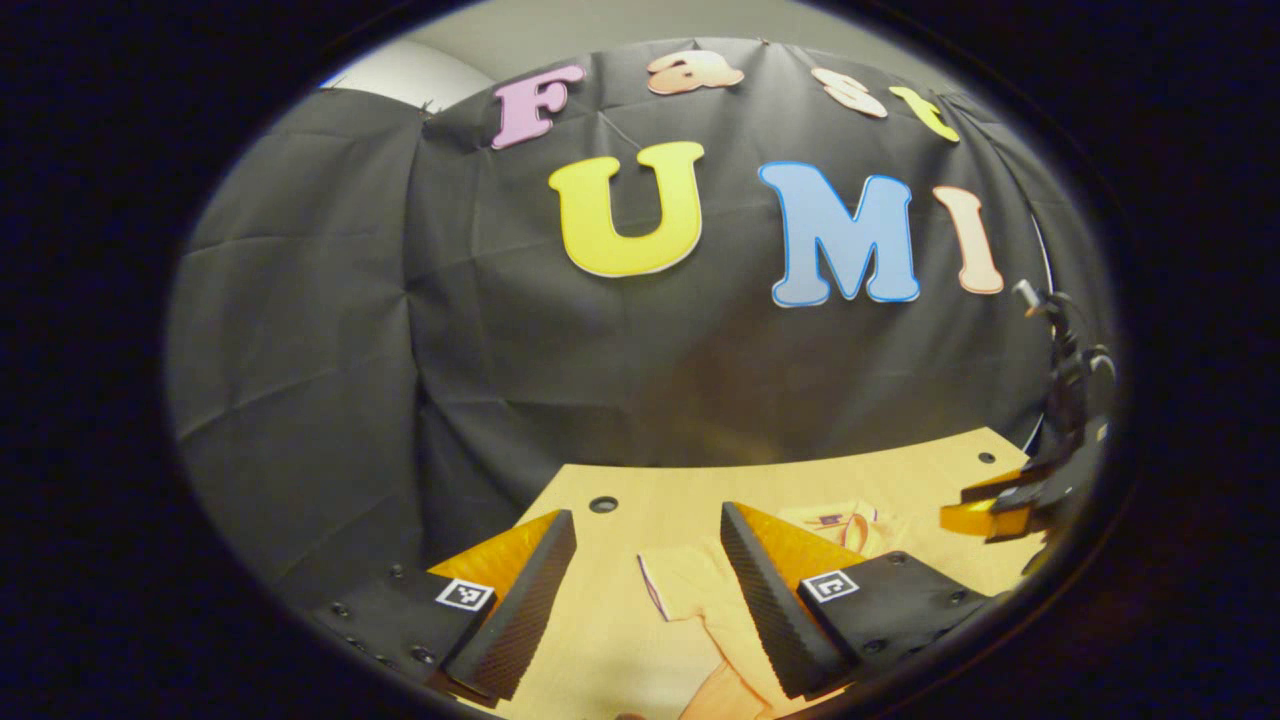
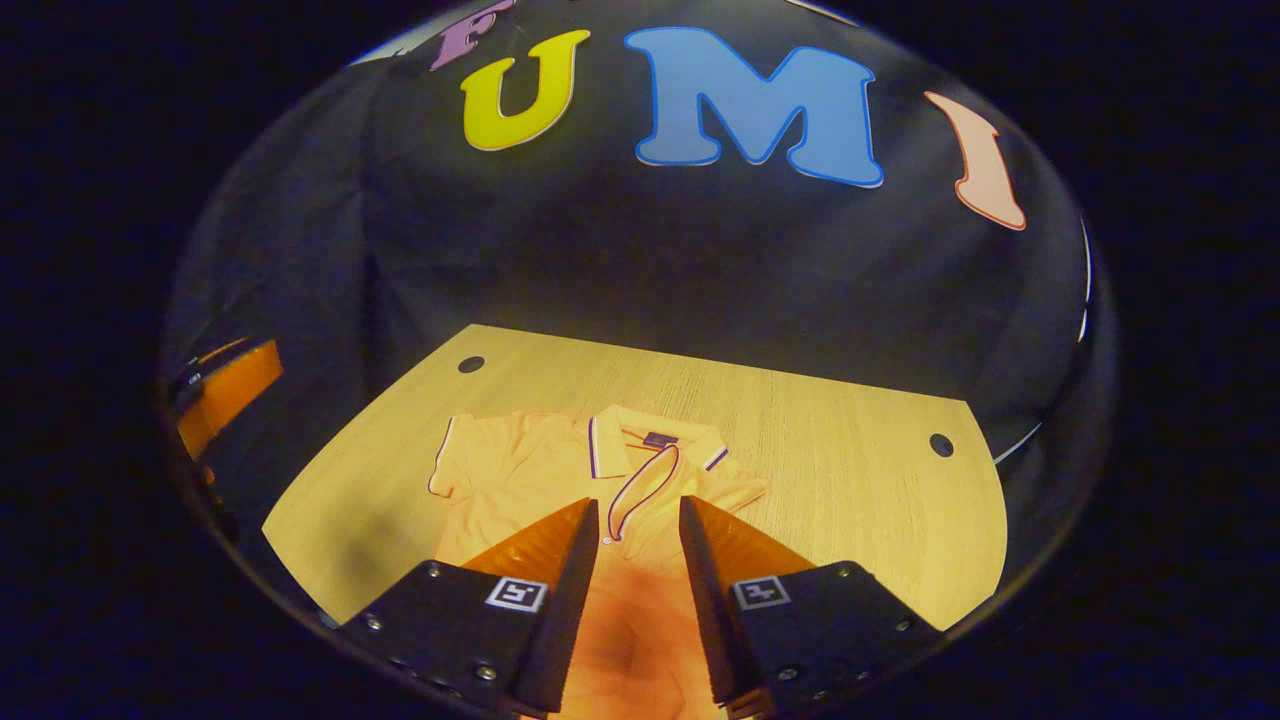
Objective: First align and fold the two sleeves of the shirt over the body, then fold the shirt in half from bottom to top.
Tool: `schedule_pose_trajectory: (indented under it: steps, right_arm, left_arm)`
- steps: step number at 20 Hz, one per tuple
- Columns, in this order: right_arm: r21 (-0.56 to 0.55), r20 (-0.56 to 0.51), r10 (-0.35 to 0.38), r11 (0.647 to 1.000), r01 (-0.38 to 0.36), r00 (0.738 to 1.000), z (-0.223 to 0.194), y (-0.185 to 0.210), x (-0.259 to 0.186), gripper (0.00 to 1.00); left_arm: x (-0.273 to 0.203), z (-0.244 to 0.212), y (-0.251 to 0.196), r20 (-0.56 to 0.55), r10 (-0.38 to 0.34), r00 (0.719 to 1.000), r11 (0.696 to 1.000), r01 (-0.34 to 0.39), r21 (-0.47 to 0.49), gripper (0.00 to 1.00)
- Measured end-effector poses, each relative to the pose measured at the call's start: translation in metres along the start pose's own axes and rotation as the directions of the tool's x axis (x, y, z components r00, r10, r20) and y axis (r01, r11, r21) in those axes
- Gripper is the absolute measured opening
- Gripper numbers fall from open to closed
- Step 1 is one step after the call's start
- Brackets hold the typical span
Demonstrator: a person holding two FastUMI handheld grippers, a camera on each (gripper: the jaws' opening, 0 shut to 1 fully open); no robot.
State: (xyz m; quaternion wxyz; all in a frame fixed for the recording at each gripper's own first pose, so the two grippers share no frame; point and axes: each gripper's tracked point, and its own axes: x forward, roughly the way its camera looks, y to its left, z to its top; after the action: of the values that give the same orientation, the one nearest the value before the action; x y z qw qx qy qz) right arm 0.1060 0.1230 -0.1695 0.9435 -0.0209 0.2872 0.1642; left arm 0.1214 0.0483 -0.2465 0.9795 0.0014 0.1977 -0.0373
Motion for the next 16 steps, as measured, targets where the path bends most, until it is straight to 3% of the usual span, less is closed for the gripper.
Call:
schedule_pose_trajectory:
  steps: [1, 4, 7, 9, 12, 15, 16]
  right_arm:
    - [0.018, 0.02, -0.005, 1.0, 0.005, 1.0, 0.005, -0.002, -0.01, 0.53]
    - [0.048, 0.071, -0.045, 0.998, 0.041, 0.996, 0.021, -0.013, -0.05, 0.53]
    - [0.073, 0.106, -0.084, 0.994, 0.077, 0.991, 0.032, -0.021, -0.084, 0.53]
    - [0.1, 0.131, -0.115, 0.99, 0.102, 0.985, 0.037, -0.027, -0.098, 0.53]
    - [0.099, 0.131, -0.177, 0.981, 0.164, 0.975, 0.032, -0.04, -0.125, 0.53]
    - [0.098, 0.121, -0.226, 0.972, 0.215, 0.966, 0.021, -0.05, -0.14, 0.53]
    - [0.101, 0.112, -0.242, 0.968, 0.231, 0.964, 0.017, -0.053, -0.143, 0.53]
  left_arm:
    - [0.017, -0.013, 0.0, -0.023, -0.011, 1.0, 1.0, 0.011, 0.004, 1.0]
    - [0.065, -0.055, -0.009, -0.102, -0.045, 0.994, 0.998, 0.05, 0.042, 0.96]
    - [0.101, -0.098, -0.019, -0.171, -0.068, 0.983, 0.996, 0.078, 0.052, 1.0]
    - [0.124, -0.125, -0.022, -0.216, -0.071, 0.974, 0.995, 0.085, 0.055, 0.92]
    - [0.147, -0.165, -0.022, -0.296, -0.076, 0.952, 0.995, 0.093, 0.045, 1.0]
    - [0.165, -0.194, -0.021, -0.344, -0.072, 0.936, 0.995, 0.094, 0.046, 0.97]
    - [0.169, -0.204, -0.023, -0.358, -0.068, 0.931, 0.995, 0.092, 0.048, 1.0]
